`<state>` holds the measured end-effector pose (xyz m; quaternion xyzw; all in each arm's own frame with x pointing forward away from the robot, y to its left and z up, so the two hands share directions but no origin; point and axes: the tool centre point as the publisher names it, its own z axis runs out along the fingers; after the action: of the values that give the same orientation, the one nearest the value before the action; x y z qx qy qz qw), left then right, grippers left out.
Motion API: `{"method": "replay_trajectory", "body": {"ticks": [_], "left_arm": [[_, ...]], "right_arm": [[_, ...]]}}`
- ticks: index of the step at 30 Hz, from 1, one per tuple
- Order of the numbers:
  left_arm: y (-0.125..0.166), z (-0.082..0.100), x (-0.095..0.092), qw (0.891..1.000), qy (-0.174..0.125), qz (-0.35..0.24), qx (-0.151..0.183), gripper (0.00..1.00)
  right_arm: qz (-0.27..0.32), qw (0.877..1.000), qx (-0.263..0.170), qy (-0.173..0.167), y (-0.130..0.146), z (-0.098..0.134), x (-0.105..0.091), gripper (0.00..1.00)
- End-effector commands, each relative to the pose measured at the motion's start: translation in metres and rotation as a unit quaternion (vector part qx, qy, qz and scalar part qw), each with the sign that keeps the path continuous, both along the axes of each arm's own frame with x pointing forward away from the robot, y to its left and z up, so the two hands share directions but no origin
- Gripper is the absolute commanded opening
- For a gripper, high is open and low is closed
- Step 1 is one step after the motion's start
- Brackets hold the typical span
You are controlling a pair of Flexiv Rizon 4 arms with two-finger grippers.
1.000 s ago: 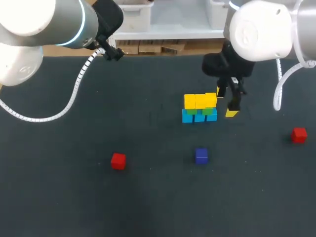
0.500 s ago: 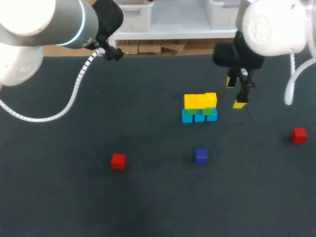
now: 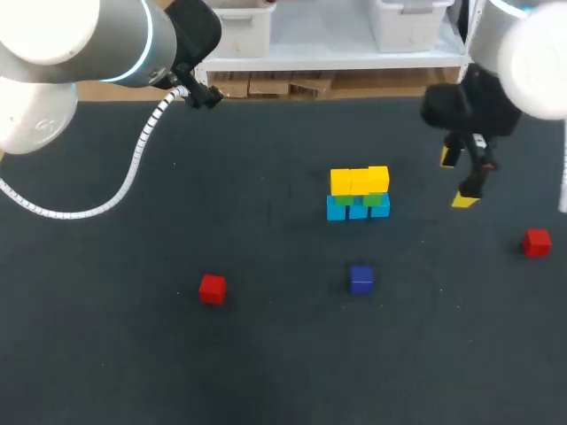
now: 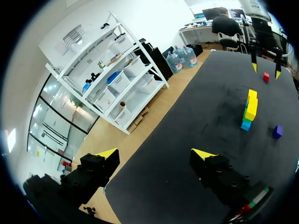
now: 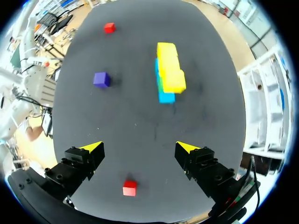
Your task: Place the blue cubes, place green cubes on the blue cubes, place the yellow cubes on the green cubes, then place the red cubes on the yellow cubes, and place purple cube on the red cubes.
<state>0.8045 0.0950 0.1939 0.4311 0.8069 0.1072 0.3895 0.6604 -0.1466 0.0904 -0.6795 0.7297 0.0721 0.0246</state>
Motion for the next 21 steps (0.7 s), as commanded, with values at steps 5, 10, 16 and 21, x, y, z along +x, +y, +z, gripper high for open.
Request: {"method": "replay_trajectory", "body": {"ticks": [5,10,16,21], "left_arm": [[0.0,0.0,0.002,1.0,0.001,-0.002,0.0,1.0],[0.0,0.0,0.002,1.0,0.001,-0.002,0.0,1.0],[0.0,0.0,0.002,1.0,0.001,-0.002,0.0,1.0],[0.0,0.0,0.002,1.0,0.001,-0.002,0.0,1.0]], "right_arm": [[-0.079,0.997,-0.012,0.006,-0.04,-0.014,0.02,1.0],[-0.119,0.992,-0.033,0.0,-0.067,-0.02,0.037,1.0],[-0.085,0.994,-0.063,-0.008,-0.098,-0.03,0.033,1.0],[-0.056,0.997,-0.048,-0.012,-0.116,-0.025,0.014,1.0]]}}
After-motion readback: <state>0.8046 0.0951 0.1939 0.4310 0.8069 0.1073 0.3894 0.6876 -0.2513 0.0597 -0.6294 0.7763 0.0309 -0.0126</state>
